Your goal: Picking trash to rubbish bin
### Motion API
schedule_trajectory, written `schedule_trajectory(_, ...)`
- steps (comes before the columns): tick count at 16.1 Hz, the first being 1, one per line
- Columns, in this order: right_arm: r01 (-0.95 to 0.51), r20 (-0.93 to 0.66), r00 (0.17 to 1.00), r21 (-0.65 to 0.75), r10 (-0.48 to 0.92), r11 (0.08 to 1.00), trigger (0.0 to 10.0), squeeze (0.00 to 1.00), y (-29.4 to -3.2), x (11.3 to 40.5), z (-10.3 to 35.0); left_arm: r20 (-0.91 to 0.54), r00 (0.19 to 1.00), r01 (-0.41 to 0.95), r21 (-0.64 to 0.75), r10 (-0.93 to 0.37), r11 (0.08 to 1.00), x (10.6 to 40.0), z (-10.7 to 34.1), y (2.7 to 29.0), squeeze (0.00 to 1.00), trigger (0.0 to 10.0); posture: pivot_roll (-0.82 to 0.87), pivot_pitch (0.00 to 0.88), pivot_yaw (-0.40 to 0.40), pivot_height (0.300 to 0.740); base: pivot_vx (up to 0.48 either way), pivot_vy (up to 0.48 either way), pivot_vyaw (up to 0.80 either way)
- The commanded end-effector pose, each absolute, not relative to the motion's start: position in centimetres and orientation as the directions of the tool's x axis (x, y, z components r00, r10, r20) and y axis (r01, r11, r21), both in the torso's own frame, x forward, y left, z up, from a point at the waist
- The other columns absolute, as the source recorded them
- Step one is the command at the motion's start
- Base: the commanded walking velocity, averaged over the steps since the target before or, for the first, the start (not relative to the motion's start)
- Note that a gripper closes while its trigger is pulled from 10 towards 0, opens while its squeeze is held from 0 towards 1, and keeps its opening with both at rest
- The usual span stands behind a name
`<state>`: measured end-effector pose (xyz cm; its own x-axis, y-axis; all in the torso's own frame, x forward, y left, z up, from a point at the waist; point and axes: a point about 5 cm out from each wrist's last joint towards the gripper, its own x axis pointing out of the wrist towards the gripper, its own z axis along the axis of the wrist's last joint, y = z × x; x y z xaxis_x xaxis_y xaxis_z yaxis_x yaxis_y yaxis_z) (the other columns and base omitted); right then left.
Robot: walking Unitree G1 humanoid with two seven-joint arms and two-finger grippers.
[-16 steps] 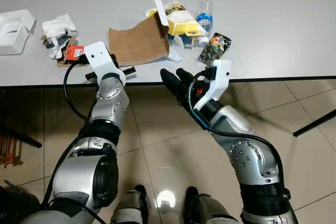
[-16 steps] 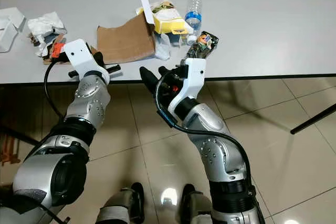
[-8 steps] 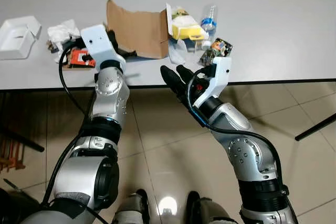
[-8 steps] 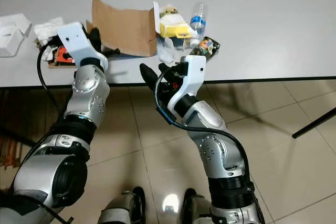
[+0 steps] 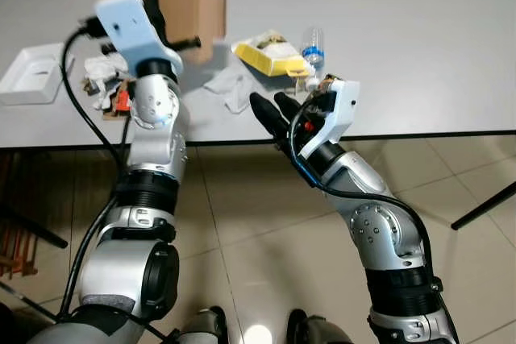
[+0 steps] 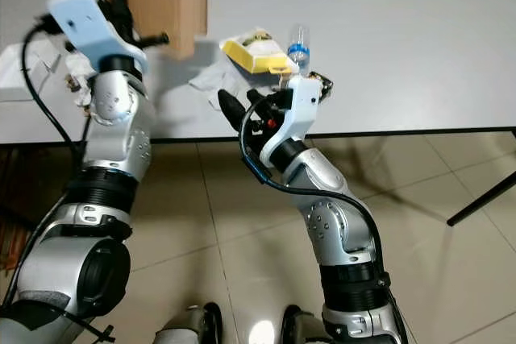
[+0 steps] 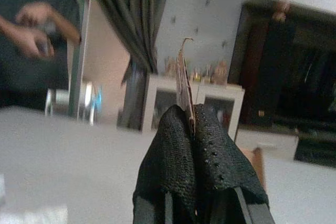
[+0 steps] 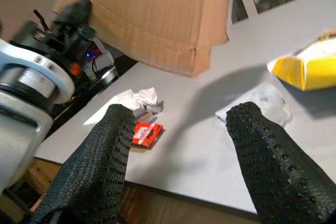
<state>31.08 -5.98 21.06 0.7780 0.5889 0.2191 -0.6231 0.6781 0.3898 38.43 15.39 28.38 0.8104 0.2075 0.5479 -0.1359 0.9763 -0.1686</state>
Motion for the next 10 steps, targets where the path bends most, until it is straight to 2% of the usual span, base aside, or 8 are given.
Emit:
schedule_trajectory(1, -0.623, 0.224, 0.779, 0.378, 0.585, 0.684, 10.0, 0.00, -6.1, 31.2, 21.1, 0.564, 0.798, -0.154, -0.146, 0.210, 0.977, 38.0, 28.7, 15.6, 0.00, 10.0, -0.09, 0.091, 0.041, 0.740, 0.000, 0.000, 0.00)
schedule_trajectory(4, -0.616, 0.235, 0.786, 0.373, 0.571, 0.694, 10.0, 0.00, -6.4, 31.5, 21.3, 0.594, 0.782, -0.152, -0.111, 0.188, 0.982, 37.5, 29.4, 15.6, 0.00, 10.0, -0.09, 0.089, 0.042, 0.740, 0.000, 0.000, 0.00)
schedule_trajectory(10, -0.522, 0.252, 0.853, 0.384, 0.457, 0.762, 10.0, 0.00, -8.6, 32.5, 21.7, 0.562, 0.820, -0.093, -0.054, 0.108, 0.994, 36.5, 28.9, 15.0, 0.00, 10.0, -0.09, 0.074, 0.049, 0.740, 0.000, 0.000, 0.00)
